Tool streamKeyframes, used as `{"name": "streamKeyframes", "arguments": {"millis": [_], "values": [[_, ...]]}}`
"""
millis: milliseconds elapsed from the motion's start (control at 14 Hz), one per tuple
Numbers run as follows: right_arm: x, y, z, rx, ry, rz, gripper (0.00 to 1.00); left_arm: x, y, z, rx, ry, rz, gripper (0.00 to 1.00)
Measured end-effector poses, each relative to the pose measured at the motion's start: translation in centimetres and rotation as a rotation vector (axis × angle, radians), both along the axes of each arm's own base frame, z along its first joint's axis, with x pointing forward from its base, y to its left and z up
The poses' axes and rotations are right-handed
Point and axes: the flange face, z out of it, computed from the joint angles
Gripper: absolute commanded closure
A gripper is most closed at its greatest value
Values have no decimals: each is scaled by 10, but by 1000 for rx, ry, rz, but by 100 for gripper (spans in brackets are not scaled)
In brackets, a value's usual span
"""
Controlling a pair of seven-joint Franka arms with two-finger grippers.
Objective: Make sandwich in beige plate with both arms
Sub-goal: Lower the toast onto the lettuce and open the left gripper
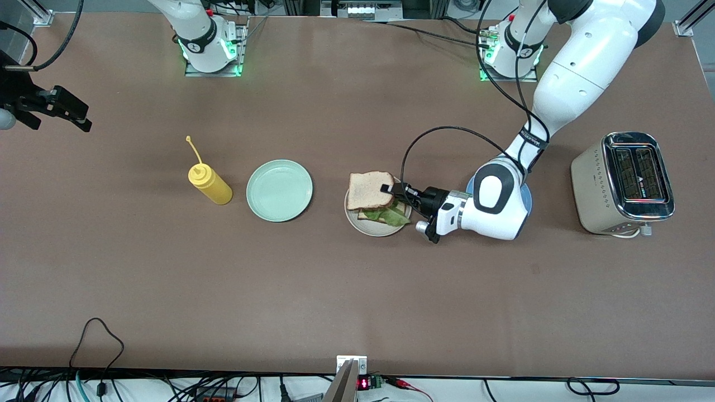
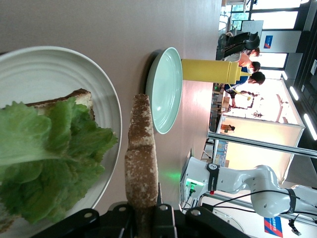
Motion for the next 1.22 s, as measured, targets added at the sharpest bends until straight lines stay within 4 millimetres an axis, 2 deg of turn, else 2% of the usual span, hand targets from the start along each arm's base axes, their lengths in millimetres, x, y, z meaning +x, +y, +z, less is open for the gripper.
{"name": "streamKeyframes", "arguments": {"millis": [715,787,930,1001,1073,1216], "values": [[-1,0,-1,0,10,0,0,6,19,-15,45,-13,40,99],[-1,0,-1,0,11,0,0,6,21,-16,50,-15,44,93],[-1,0,-1,0,11,0,0,7,24,-17,54,-14,47,67],[-1,0,-1,0,11,0,0,7,24,-19,55,-12,47,22],[-1,0,-1,0,12,0,0,5,24,-22,57,-6,47,0],[-1,0,-1,0,12,0,0,2,24,-30,59,9,46,0]]}}
